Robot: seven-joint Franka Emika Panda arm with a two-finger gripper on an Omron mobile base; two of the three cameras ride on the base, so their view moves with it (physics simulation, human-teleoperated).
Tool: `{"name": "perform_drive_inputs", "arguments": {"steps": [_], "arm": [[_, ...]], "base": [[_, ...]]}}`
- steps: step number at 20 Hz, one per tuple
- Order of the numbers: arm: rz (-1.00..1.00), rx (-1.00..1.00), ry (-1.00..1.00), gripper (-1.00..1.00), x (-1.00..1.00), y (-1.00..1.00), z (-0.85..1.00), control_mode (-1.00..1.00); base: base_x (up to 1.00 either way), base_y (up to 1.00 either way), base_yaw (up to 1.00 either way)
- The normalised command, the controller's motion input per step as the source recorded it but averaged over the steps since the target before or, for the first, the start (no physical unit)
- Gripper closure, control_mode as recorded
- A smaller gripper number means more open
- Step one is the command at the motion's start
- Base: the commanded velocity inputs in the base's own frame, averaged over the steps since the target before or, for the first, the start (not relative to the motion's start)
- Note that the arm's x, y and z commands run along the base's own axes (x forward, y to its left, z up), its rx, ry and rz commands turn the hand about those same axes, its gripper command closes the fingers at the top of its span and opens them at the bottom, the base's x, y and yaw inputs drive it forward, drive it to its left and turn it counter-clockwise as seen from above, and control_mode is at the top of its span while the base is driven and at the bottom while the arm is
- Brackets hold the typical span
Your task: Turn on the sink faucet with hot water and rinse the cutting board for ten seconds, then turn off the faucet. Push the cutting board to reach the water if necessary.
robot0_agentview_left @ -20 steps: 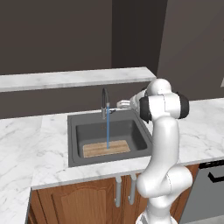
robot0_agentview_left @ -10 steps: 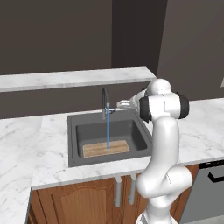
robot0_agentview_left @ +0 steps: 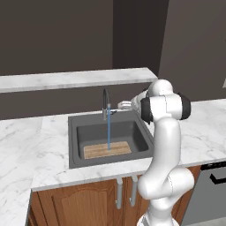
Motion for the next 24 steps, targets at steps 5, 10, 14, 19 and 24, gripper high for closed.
{"name": "perform_drive_inputs", "arguments": {"steps": [5, 10, 14, 19, 24], "arm": [[0.00, 0.00, 0.00, -1.00, 0.00, 0.00, 0.00, -1.00], [0.00, 0.00, 0.00, -1.00, 0.00, 0.00, 0.00, -1.00], [0.00, 0.00, 0.00, -1.00, 0.00, 0.00, 0.00, -1.00], [0.00, 0.00, 0.00, -1.00, 0.00, 0.00, 0.00, -1.00], [0.00, 0.00, 0.00, -1.00, 0.00, 0.00, 0.00, -1.00]], "base": [[0.00, 0.00, 0.00], [0.00, 0.00, 0.00], [0.00, 0.00, 0.00], [0.00, 0.00, 0.00], [0.00, 0.00, 0.00]]}}
